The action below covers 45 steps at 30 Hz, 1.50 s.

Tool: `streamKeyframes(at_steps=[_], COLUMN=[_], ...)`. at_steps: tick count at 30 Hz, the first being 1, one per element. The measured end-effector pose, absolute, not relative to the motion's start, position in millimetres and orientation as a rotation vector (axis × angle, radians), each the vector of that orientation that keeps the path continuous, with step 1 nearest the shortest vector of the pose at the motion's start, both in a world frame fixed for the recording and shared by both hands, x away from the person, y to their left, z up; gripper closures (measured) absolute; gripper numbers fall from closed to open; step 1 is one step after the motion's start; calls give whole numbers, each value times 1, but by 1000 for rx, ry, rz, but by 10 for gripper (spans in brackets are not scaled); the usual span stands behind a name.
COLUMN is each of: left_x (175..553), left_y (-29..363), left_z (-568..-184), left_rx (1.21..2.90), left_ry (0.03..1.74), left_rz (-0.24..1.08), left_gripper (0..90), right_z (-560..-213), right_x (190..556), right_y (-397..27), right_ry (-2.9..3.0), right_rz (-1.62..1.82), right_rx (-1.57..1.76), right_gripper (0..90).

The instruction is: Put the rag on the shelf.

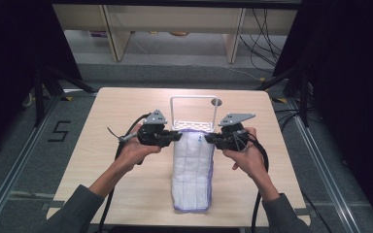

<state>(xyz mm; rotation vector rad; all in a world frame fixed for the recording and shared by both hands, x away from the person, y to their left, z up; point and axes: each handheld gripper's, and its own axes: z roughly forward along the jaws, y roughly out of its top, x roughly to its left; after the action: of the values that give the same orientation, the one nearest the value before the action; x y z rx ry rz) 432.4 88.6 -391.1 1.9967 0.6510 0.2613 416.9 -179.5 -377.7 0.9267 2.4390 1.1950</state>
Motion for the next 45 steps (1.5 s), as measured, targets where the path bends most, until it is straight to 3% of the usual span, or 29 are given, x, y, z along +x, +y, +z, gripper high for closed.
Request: streamKeyframes(at_steps=[14, 45], left_x=[430, 459], left_y=[89, 85], left_z=[-346, -290], left_rx=[1976, 1960], left_ry=[622, 639], left_rz=[311, 453], left_gripper=[838, 838], right_z=[-338, -283], right_x=[416, 446], right_y=[-182, -178], right_ry=[2373, 2275], right_rz=[1237, 1274], right_rx=[843, 865], right_gripper=[839, 839])
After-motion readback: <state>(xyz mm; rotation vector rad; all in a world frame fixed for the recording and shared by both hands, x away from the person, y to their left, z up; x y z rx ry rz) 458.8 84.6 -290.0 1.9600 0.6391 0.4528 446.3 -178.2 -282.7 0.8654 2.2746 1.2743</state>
